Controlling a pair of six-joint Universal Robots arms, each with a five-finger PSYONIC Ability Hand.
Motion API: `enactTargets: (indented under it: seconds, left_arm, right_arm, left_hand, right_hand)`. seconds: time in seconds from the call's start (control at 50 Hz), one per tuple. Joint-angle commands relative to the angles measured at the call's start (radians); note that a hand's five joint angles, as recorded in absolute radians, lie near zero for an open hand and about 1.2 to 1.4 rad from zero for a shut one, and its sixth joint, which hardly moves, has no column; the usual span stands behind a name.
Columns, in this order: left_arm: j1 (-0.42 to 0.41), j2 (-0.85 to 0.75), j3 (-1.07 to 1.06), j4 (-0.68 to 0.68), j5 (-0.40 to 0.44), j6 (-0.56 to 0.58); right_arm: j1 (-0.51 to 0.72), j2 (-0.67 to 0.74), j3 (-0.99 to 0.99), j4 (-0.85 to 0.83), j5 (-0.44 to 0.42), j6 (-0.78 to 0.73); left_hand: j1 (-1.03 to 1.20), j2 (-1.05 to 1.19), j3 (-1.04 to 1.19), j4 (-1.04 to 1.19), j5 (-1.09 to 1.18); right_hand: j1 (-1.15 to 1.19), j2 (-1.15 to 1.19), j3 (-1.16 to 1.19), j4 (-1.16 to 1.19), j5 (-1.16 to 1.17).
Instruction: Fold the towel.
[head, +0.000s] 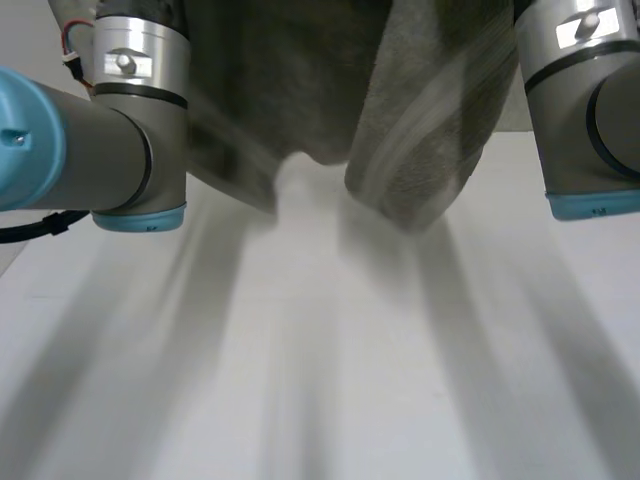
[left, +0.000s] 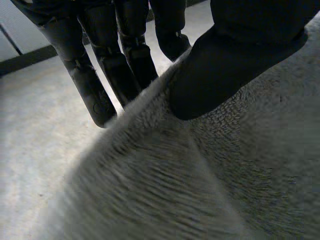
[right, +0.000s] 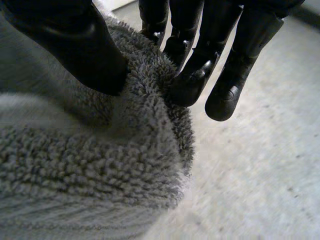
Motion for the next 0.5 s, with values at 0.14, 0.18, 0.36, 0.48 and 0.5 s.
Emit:
enactTargets:
  seconds: [0.14, 0.18, 0.36, 0.48, 0.5]
  left_arm:
    - [0.036, 0.061, -0.502, -0.18, -0.004, 0.016]
    - [0.048, 0.063, -0.577, -0.181, -0.002, 0.016]
    - [0.071, 0.055, -0.786, -0.207, -0.004, 0.016]
    - [0.074, 0.089, -0.783, -0.224, -0.005, 0.016]
    - [0.074, 0.11, -0.789, -0.227, -0.005, 0.016]
  right_arm:
    - [0.034, 0.053, 0.312, 0.63, -0.176, -0.31]
    - [0.034, 0.056, 0.37, 0.652, -0.186, -0.341]
    - [0.041, 0.027, 0.497, 0.654, -0.196, -0.36]
    - [0.031, -0.039, 0.497, 0.566, -0.185, -0.232]
    - [0.029, -0.06, 0.495, 0.554, -0.182, -0.194]
  left_hand:
    - [0.199, 0.18, 0.18, 0.178, 0.184]
    - [0.199, 0.18, 0.18, 0.178, 0.184]
    - [0.199, 0.18, 0.18, 0.178, 0.184]
    - [0.199, 0.18, 0.18, 0.178, 0.184]
    - [0.199, 0.18, 0.18, 0.178, 0.184]
  right_hand:
    - [0.057, 0.071, 0.053, 0.096, 0.075]
    - [0.057, 0.071, 0.053, 0.096, 0.075]
    - [-0.606, -0.592, -0.609, -0.566, -0.587]
    - [-0.973, -0.959, -0.976, -0.933, -0.954]
    - [-1.028, -1.014, -1.031, -0.988, -1.009]
